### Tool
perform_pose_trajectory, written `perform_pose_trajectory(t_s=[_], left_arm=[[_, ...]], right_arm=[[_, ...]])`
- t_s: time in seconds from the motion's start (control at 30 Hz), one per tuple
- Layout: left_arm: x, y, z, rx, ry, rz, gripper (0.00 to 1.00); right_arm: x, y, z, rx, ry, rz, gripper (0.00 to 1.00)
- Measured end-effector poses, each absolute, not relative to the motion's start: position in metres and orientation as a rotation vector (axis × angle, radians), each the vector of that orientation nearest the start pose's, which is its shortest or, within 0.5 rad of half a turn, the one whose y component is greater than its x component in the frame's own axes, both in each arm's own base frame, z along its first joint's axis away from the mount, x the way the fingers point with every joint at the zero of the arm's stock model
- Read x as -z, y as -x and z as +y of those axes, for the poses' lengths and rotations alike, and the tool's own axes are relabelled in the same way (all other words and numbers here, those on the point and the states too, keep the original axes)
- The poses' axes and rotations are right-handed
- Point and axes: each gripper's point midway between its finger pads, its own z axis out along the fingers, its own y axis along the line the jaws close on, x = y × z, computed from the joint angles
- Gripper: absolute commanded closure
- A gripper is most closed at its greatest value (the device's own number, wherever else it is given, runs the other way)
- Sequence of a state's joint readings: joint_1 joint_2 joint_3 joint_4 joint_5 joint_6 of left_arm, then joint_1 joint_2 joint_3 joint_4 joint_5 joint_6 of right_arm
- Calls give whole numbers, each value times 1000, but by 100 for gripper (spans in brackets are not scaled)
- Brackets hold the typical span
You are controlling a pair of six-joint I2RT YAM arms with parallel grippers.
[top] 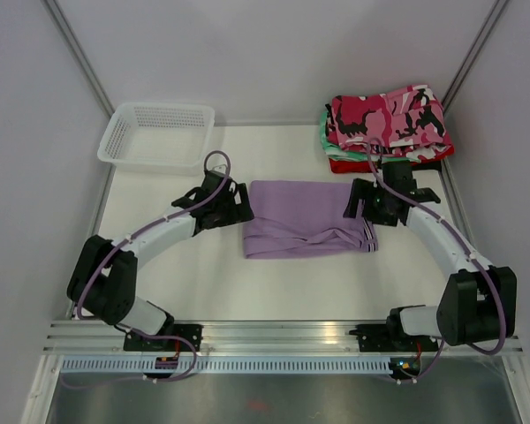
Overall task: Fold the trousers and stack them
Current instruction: Neatly place the folded trousers to the corner
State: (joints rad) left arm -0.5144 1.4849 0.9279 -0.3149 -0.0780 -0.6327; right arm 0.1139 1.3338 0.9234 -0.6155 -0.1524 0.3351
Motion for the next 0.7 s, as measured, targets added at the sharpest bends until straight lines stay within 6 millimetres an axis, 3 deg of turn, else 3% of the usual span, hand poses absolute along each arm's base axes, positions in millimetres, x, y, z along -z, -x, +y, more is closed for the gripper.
perform_pose_trajectory(t_s=[0.13, 0.2, 0.27, 0.43, 0.57, 0.7], left_arm=[[-80, -331, -202, 443, 132, 2457, 3], [-70, -338, -206, 442, 109, 2465, 3], [-58, -342, -210, 447, 97, 2488, 4], [-33, -347, -214, 493, 103, 2538, 6], [-34, -353, -222, 553, 97, 2517, 8], [-34, -356, -233, 628, 94, 2501, 15]], right_arm=[[-148, -332, 77, -373, -173, 2452, 2], [-152, -344, 77, -368, -157, 2422, 2], [-141, -352, 76, -357, -162, 2439, 2], [-80, -353, 65, -295, -211, 2575, 2], [-50, -336, 60, -267, -234, 2642, 2], [-32, -334, 60, -266, -238, 2660, 2]])
